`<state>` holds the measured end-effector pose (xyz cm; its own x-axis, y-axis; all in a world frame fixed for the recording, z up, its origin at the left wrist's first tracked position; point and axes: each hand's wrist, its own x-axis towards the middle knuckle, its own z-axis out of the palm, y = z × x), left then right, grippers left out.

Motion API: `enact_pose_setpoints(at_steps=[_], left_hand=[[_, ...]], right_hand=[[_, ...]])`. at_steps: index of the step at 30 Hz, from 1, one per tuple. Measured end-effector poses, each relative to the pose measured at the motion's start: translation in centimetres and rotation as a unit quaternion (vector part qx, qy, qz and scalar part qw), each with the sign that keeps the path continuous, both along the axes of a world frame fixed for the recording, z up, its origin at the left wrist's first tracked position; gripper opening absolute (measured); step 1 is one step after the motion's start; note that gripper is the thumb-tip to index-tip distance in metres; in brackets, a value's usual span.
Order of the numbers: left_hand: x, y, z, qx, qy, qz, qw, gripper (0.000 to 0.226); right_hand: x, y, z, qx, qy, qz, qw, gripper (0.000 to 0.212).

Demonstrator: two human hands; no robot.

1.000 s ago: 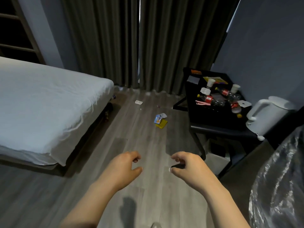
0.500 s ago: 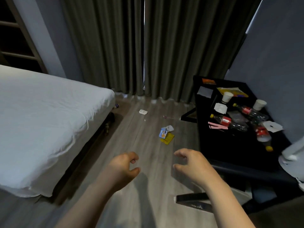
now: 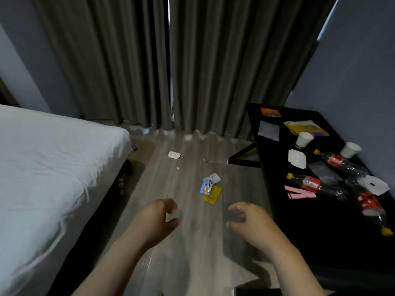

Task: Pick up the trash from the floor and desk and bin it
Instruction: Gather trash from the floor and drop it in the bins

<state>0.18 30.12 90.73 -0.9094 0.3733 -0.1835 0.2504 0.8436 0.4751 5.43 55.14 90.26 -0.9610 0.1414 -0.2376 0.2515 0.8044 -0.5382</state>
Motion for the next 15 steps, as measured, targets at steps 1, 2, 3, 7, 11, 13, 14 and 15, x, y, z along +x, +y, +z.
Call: enact_pose_setpoints(at_steps=[1,2,3,7,11,13,14,15], left_hand=[[-1.9,-0.3,0.1,0.002,0.000,-0.001,1.000,0.035],[-3.9,-0.5,0.2,0.004,-0.002,-0.006,1.000,0.035],[-5.7,-0.6,0.3,0.003,-0.003,-0.016,1.000,0.035],[-12.3,0.0,0.1,-0.002,-0.021,-0.036,0.999,0.035],[-17.4,1.7,-0.8,-0.005,-0.041,-0.057,0.997,0.037],[-20.1,2.9,-1.3,-0.009,-0.050,-0.066,0.997,0.038],[-21.4,3.5,-1.6,-0.011,-0.054,-0.068,0.996,0.038],[-23.2,4.2,-2.1,-0.012,-0.056,-0.068,0.996,0.038]], right_hand=[[-1.6,-0.3,0.1,0.000,-0.004,-0.008,1.000,0.043],[-3.1,-0.6,0.2,0.001,-0.006,-0.018,1.000,0.043],[-4.6,-0.8,0.2,0.002,-0.007,-0.027,1.000,0.043],[-9.7,-1.0,-0.3,-0.008,-0.004,-0.056,0.998,0.038],[-13.9,0.3,-1.1,-0.008,-0.029,-0.070,0.997,0.039],[-16.5,1.4,-1.6,-0.009,-0.038,-0.081,0.996,0.037],[-17.7,2.1,-2.0,-0.009,-0.042,-0.084,0.996,0.036],[-19.3,3.0,-2.5,-0.007,-0.046,-0.084,0.995,0.035]])
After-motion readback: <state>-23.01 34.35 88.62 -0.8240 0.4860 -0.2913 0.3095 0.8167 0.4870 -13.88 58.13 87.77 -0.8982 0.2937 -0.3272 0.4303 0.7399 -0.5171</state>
